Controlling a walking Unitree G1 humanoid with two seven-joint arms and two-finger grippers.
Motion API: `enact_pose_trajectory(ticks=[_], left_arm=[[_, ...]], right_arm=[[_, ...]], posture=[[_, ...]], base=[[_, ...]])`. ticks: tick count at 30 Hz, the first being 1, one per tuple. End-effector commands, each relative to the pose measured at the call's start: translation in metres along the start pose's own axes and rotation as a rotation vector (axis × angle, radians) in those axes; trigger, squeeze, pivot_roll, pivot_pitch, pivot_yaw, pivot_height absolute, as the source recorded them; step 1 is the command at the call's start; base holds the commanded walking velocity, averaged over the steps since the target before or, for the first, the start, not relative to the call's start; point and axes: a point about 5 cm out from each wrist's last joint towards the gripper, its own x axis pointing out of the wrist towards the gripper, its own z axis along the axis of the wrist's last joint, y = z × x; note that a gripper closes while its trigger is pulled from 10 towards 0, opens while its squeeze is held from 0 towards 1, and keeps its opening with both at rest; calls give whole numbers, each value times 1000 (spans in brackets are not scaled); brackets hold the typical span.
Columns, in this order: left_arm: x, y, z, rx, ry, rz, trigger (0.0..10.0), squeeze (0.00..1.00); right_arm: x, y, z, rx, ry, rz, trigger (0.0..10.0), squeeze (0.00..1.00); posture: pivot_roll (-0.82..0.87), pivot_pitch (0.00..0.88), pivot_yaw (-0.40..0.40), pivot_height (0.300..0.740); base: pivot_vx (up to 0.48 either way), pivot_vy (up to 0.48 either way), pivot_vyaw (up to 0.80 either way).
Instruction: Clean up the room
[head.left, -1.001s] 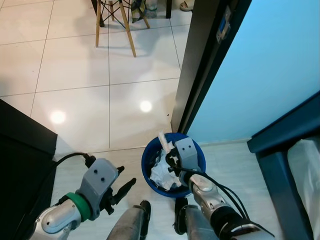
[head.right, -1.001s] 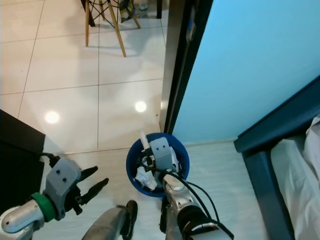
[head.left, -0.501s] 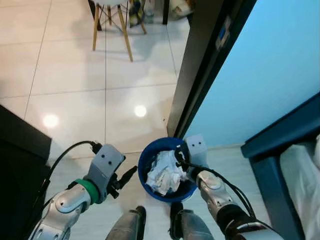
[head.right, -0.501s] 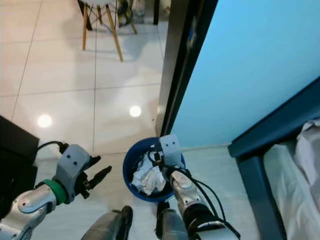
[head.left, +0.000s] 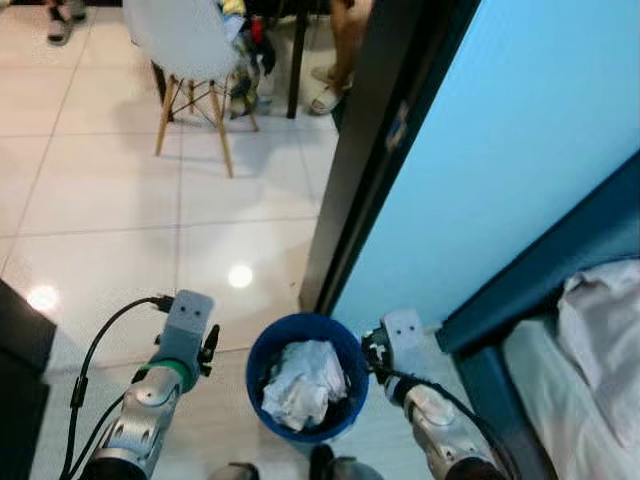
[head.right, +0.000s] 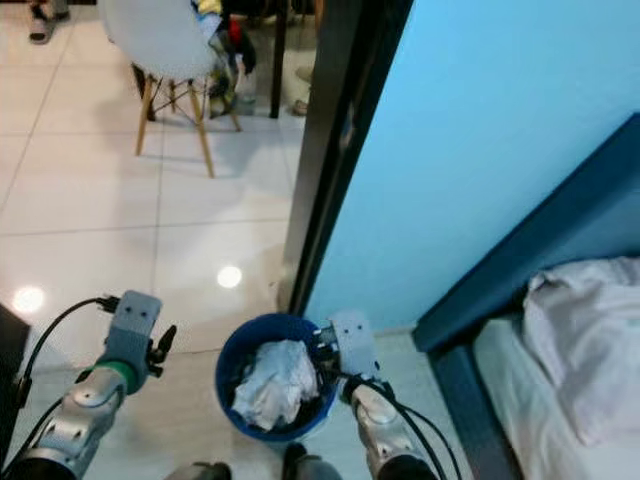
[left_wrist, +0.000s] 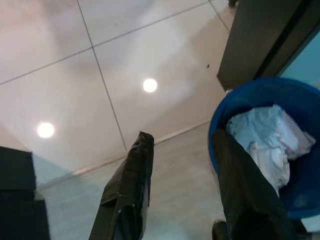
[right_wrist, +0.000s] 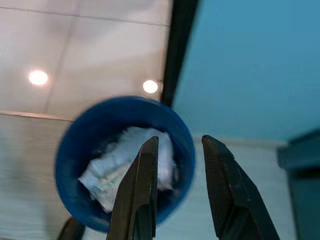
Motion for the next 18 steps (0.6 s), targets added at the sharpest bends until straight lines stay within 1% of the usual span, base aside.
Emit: enact_pose_trajectory(ticks=[1, 2, 3, 4, 5, 7, 9, 11, 12, 18], left_arm=[[-2, 1, -12, -9, 39, 11, 10000, 0], [-1, 4, -20, 9, 62, 23, 10000, 0], [-1, 4, -20, 9, 62, 23, 10000, 0], [-1, 7, -29, 48, 91, 41, 10000, 0], [-1, 7, -29, 48, 91, 41, 10000, 0], [-3, 11, -40, 98, 119, 63, 10000, 0], [-3, 11, -40, 98, 119, 63, 10000, 0], [-4, 12, -45, 102, 114, 72, 10000, 0], [-5, 12, -46, 100, 109, 76, 10000, 0], [-3, 7, -44, 93, 83, 91, 10000, 0]], right_arm=[[-7, -7, -18, 10, 84, -37, 10000, 0], [-10, -11, -24, 16, 120, -61, 10000, 0], [-10, -11, -24, 16, 120, -61, 10000, 0], [-12, -14, -28, 15, 147, -73, 10000, 0], [-12, -14, -28, 15, 147, -73, 10000, 0], [-12, -14, -28, 18, 143, -67, 10000, 0], [-12, -14, -28, 18, 143, -67, 10000, 0], [-7, -10, -17, 48, 78, -63, 10000, 0], [-6, -9, -15, 51, 68, -65, 10000, 0], [-4, -4, -11, 40, 46, -52, 10000, 0]], posture=[[-36, 26, -1, 740], [-31, 22, -1, 740], [-31, 22, -1, 740], [-23, 16, -6, 740], [-23, 16, -6, 740], [-21, 16, -4, 740], [-21, 16, -4, 740], [-15, 7, 6, 740], [-13, 4, 8, 740], [-8, 8, 6, 740]], base=[[0, 0, 0], [0, 0, 0], [0, 0, 0], [0, 0, 0], [0, 0, 0], [0, 0, 0], [0, 0, 0], [0, 0, 0], [0, 0, 0], [0, 0, 0]])
